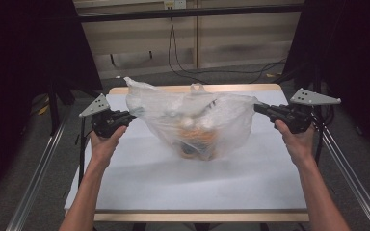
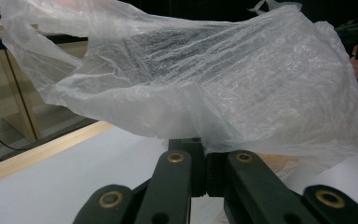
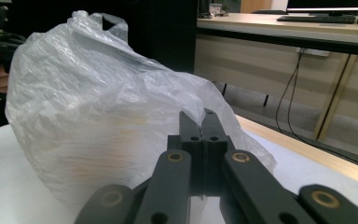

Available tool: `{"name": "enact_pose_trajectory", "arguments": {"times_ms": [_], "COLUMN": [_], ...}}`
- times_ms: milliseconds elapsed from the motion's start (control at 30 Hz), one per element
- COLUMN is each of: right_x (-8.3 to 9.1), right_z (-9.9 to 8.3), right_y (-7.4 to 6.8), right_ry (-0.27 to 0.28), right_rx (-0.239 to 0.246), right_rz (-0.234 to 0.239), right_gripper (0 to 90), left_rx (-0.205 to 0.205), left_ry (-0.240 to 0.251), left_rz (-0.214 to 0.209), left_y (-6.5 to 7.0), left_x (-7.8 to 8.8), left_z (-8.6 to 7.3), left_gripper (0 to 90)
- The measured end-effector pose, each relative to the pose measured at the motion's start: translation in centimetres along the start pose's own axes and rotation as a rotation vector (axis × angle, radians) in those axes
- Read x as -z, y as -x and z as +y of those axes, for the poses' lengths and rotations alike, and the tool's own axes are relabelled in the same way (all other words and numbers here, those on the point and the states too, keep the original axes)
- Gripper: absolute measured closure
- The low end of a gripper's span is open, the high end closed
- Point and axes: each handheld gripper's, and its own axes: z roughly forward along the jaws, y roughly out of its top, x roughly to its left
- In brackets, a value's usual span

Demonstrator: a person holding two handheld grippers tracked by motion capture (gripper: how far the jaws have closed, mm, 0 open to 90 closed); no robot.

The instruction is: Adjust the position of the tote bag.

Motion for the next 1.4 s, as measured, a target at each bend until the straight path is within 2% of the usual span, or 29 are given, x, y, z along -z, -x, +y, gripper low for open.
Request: {"name": "enact_pose_trajectory", "arguments": {"times_ms": [33,67,233,300,333,433,533,733,800,867,900,1000,1100,1233,1400], "right_x": [0.0,0.1,0.3,0.3,0.3,0.2,0.3,1.6,2.2,2.5,2.7,3.2,3.4,3.6,3.1], "right_z": [0.1,0.2,1.0,1.1,1.2,1.4,1.5,1.1,0.8,0.4,0.3,-0.2,-0.7,-1.5,-2.5], "right_y": [-0.1,-0.3,-1.2,-1.5,-1.6,-2.1,-2.3,-2.7,-2.8,-2.9,-3.1,-3.4,-3.5,-3.1,-3.0], "right_ry": [0.011,0.027,0.042,0.040,0.043,0.046,0.049,0.040,0.044,0.035,0.025,0.000,-0.028,-0.052,-0.087], "right_rx": [-0.006,-0.008,0.017,0.024,0.027,0.037,0.042,0.041,0.023,0.022,0.023,0.035,0.040,0.040,0.044], "right_rz": [0.011,0.025,0.034,0.037,0.037,0.049,0.064,0.055,0.069,0.069,0.062,0.067,0.064,0.035,0.037], "right_gripper": [90.0,90.0,90.0,90.0,90.0,90.0,90.0,90.0,90.0,90.0,90.0,90.0,90.0,90.0,90.0], "left_rx": [-0.001,-0.021,-0.048,-0.046,-0.050,-0.050,-0.062,-0.066,-0.071,-0.085,-0.070,-0.059,-0.073,-0.084,-0.068], "left_ry": [0.002,-0.004,-0.009,-0.017,-0.014,-0.012,-0.032,-0.062,-0.079,-0.107,-0.113,-0.149,-0.172,-0.196,-0.190], "left_rz": [-0.001,-0.004,0.003,0.012,-0.003,-0.007,-0.002,0.013,0.014,0.030,0.027,0.026,0.019,0.010,-0.009], "left_y": [0.2,0.5,1.1,1.2,1.2,1.4,1.6,1.6,1.6,1.6,1.4,1.3,1.5,1.9,1.9], "left_x": [0.0,0.3,1.3,1.3,1.4,1.6,2.1,3.6,4.1,4.6,4.8,4.7,4.5,3.6,3.2], "left_z": [0.1,0.3,0.9,0.9,0.9,0.9,0.9,-0.2,-0.7,-1.1,-1.6,-2.6,-3.0,-3.6,-4.5], "left_gripper": [89.9,89.9,89.9,89.9,89.9,89.9,89.9,89.9,89.9,89.9,89.9,89.9,89.9,89.9,90.0]}}
